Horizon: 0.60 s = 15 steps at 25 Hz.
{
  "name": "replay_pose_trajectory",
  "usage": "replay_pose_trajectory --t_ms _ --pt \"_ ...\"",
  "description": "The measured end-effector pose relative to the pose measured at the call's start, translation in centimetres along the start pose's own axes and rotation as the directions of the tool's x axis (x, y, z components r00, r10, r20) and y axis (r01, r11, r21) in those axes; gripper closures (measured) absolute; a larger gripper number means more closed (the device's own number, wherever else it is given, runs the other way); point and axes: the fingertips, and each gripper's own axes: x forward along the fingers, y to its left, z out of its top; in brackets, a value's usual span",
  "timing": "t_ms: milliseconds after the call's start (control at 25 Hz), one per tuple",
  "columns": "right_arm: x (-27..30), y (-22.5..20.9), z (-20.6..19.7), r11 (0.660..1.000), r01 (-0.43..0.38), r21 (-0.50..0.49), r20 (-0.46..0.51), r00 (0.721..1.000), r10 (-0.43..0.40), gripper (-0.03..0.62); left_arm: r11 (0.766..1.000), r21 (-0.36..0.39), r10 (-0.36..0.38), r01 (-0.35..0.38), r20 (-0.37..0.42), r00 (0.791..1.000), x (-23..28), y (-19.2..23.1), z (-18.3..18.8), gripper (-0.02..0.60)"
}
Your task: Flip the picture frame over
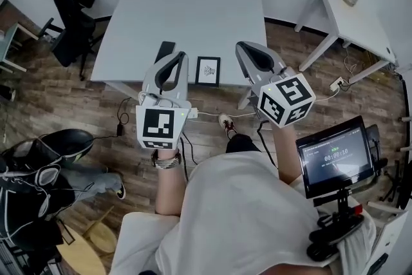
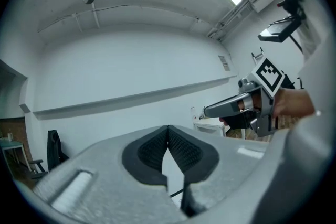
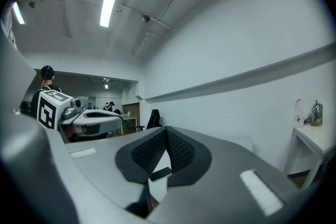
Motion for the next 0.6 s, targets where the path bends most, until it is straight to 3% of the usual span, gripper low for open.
replay_pose_trajectory --t_ms 240,600 --pt "-2.6 1.3 4.3 0.997 0.0 -0.074 0.083 0.997 0.006 0.591 0.999 0.045 -0.011 0.008 0.076 0.997 -1.1 -1.9 4.5 0.578" --pt "-3.1 1.5 5.0 0.993 0.015 -0.114 0.101 0.995 -0.003 0.592 0.999 0.049 0.008 -0.012 0.08 0.997 -1.3 -1.8 4.6 0.578"
